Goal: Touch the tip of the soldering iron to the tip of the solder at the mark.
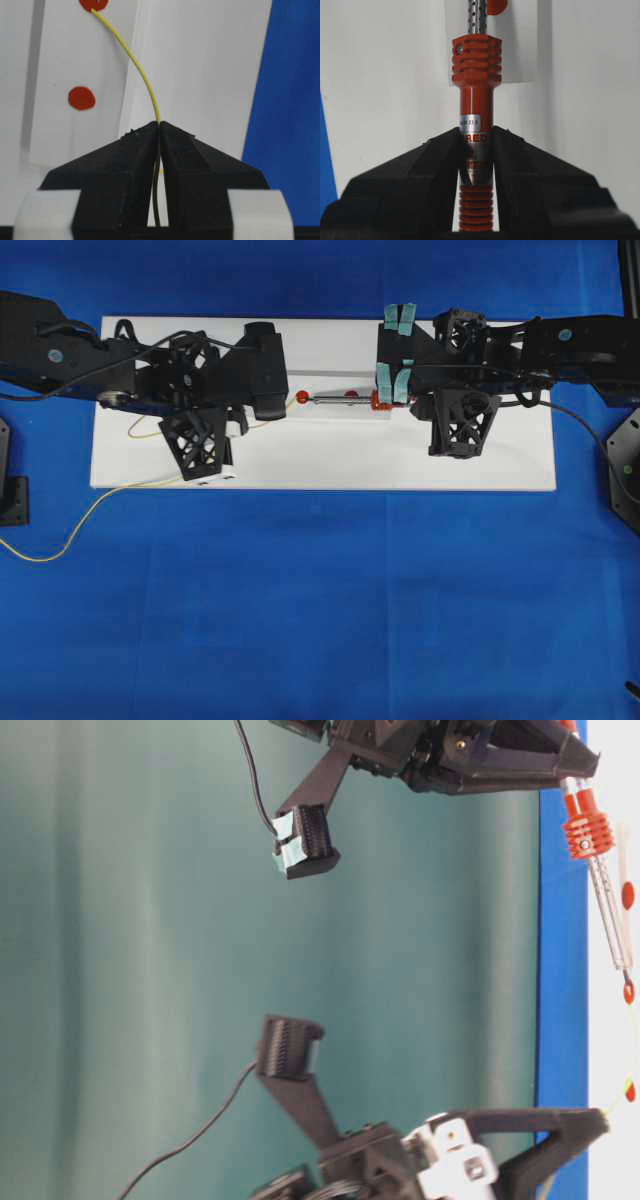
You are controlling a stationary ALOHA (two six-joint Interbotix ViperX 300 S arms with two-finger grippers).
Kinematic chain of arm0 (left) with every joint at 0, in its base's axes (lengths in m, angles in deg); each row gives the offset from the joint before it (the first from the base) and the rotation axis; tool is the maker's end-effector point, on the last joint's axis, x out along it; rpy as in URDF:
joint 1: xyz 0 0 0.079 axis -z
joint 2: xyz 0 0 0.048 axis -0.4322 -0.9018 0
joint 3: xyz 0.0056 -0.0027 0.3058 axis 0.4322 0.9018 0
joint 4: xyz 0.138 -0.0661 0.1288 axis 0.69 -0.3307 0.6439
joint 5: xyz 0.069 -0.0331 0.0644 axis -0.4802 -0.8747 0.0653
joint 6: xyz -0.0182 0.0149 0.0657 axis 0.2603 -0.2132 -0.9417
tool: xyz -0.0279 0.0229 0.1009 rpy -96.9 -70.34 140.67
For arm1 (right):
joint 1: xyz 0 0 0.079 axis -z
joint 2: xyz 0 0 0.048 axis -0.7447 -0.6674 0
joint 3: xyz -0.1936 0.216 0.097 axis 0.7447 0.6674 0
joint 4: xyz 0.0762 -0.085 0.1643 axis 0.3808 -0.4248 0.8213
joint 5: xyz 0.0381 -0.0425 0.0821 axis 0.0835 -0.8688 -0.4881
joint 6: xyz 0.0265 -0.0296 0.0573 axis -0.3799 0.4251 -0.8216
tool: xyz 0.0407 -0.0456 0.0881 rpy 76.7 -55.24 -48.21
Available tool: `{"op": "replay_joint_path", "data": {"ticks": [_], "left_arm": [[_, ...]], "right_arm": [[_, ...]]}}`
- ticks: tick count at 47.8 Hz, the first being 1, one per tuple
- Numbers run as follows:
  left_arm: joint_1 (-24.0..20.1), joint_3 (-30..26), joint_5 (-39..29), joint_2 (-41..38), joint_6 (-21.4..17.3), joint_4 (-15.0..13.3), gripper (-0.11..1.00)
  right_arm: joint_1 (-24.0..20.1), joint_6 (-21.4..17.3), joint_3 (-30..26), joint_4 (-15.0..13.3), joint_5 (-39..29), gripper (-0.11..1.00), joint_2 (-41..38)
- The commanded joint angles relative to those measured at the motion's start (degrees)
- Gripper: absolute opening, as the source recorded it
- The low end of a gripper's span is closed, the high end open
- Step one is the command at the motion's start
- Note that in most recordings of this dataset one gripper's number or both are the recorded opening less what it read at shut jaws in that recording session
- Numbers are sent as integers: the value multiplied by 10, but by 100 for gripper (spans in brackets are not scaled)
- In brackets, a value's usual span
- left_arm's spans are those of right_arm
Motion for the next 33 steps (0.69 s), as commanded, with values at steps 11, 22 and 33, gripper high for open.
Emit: {"op": "replay_joint_path", "data": {"ticks": [11, 22, 33], "left_arm": [[1, 33, -20, 119, -4, 1, 2], [1, 72, 1, 192, 5, 1, 2], [1, 75, 12, 192, 7, 1, 2]], "right_arm": [[0, 2, -14, -1, 4, 6, 6], [0, 2, -14, -1, 4, 6, 6], [1, 3, -8, -4, 3, 6, 25]]}}
